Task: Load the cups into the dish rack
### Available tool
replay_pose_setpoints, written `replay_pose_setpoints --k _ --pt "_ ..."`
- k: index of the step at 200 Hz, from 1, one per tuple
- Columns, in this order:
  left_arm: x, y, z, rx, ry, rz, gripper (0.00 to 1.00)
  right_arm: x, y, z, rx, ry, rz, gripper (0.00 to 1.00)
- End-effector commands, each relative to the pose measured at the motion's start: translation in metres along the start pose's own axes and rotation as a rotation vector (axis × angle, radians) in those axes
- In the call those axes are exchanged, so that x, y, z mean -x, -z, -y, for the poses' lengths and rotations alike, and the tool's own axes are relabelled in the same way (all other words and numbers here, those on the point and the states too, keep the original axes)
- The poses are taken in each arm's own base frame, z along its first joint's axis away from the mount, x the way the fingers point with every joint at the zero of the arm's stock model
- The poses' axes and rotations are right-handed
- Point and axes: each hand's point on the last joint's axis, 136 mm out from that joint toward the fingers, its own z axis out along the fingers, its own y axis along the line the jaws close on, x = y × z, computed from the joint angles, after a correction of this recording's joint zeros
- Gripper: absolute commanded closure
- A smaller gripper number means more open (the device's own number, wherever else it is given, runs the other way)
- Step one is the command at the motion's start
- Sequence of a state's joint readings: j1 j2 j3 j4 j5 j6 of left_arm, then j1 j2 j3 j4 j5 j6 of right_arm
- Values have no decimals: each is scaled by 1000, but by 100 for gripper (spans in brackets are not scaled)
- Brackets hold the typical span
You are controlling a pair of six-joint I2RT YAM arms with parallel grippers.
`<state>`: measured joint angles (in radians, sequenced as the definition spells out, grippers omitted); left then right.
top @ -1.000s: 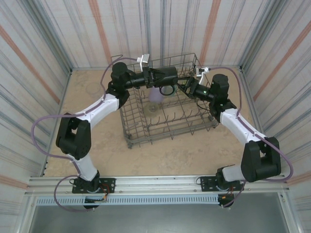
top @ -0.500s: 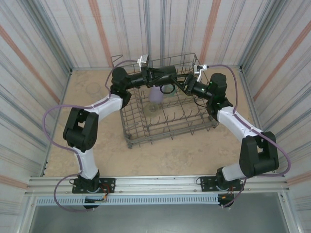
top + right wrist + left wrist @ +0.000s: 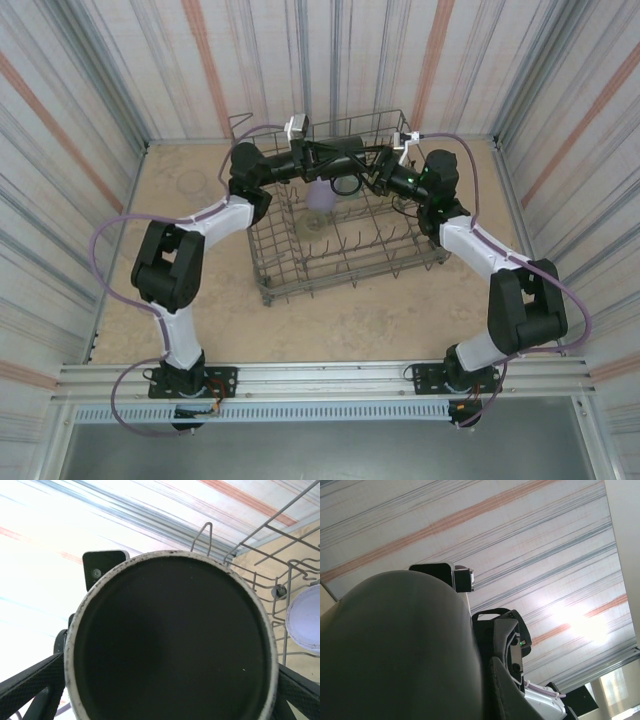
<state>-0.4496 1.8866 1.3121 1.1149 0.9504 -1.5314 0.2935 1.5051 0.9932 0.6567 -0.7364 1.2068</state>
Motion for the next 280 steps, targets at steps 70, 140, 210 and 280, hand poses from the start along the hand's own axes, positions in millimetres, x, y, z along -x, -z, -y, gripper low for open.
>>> replay_pose_setpoints --k 70,140,210,280 --pt "-18 -12 14 -72 -83 -46 100 27 -3 -32 66 -28 133 0" --pt "-17 -13 10 -58 -71 -41 100 24 0 -27 51 -48 149 18" --pt "-14 -15 5 -44 -53 -32 85 21 3 -20 10 -45 151 45" --pt "-10 -9 -2 -10 -40 -12 49 28 17 -12 -50 -32 194 51"
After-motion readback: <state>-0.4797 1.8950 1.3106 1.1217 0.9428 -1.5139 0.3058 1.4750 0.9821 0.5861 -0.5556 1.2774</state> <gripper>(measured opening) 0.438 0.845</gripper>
